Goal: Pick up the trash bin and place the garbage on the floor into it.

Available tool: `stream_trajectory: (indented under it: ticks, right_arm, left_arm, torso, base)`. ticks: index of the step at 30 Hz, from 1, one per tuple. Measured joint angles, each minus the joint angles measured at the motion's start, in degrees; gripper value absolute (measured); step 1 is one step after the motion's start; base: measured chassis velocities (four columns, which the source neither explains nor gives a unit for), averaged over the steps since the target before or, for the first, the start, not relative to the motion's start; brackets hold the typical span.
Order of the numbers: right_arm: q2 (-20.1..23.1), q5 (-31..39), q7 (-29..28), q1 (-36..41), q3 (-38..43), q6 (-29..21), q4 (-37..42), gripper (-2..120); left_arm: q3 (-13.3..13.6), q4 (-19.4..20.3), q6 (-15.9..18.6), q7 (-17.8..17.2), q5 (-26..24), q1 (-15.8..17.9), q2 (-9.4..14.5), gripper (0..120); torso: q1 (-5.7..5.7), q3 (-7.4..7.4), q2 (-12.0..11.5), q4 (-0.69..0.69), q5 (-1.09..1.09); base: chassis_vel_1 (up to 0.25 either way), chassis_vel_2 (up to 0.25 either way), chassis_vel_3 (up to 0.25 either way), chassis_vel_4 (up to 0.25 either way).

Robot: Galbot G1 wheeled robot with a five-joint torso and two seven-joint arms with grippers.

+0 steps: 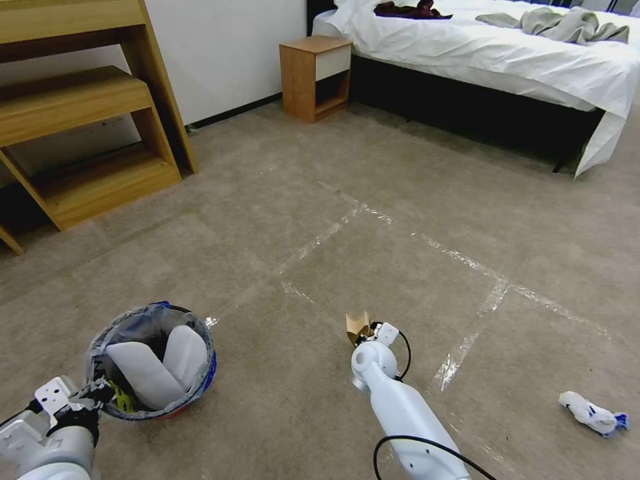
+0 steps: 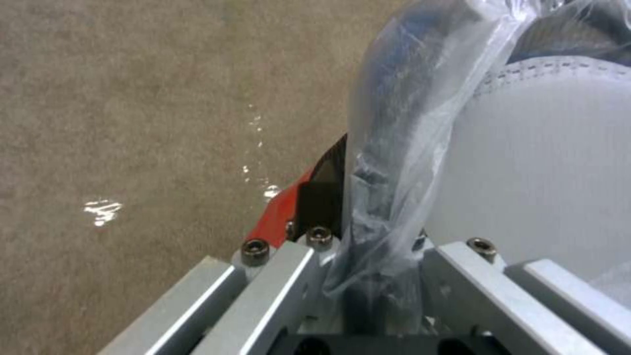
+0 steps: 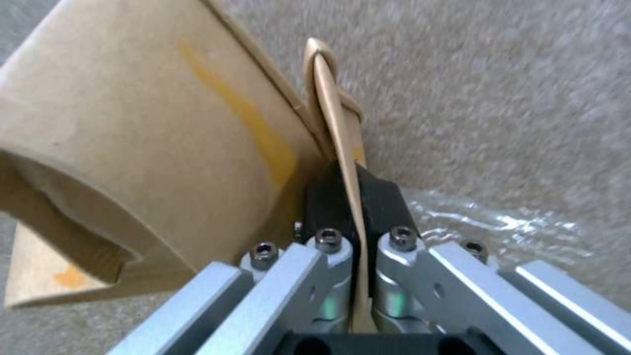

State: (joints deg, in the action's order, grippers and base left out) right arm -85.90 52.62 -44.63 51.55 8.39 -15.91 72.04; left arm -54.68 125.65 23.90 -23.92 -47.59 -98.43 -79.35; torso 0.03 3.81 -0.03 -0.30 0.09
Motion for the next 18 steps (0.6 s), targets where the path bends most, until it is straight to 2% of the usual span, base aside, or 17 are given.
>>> stream_trajectory:
  ticks: [9,18]
  right_arm:
    - [4.1,1.2,3.3,1.4,-0.6,1.4,6.8,0]
    - [8.5,2.7,8.8,1.7,-1.3,7.4,12.5,0]
  left_arm:
    - [-1.1,-0.2,0.0,0.0,-0.9,0.1,0.9,1]
    - [-1.6,-0.2,0.2,-0.2,-1.9,0.5,2.1,1]
  torso:
    - [0.00,0.00,0.0,0.02,0.00]
    - [0.00,0.00,0.0,0.02,0.00]
  base:
    - [0.000,0.000,0.000,0.000]
    - [0.000,0.000,0.000,0.000]
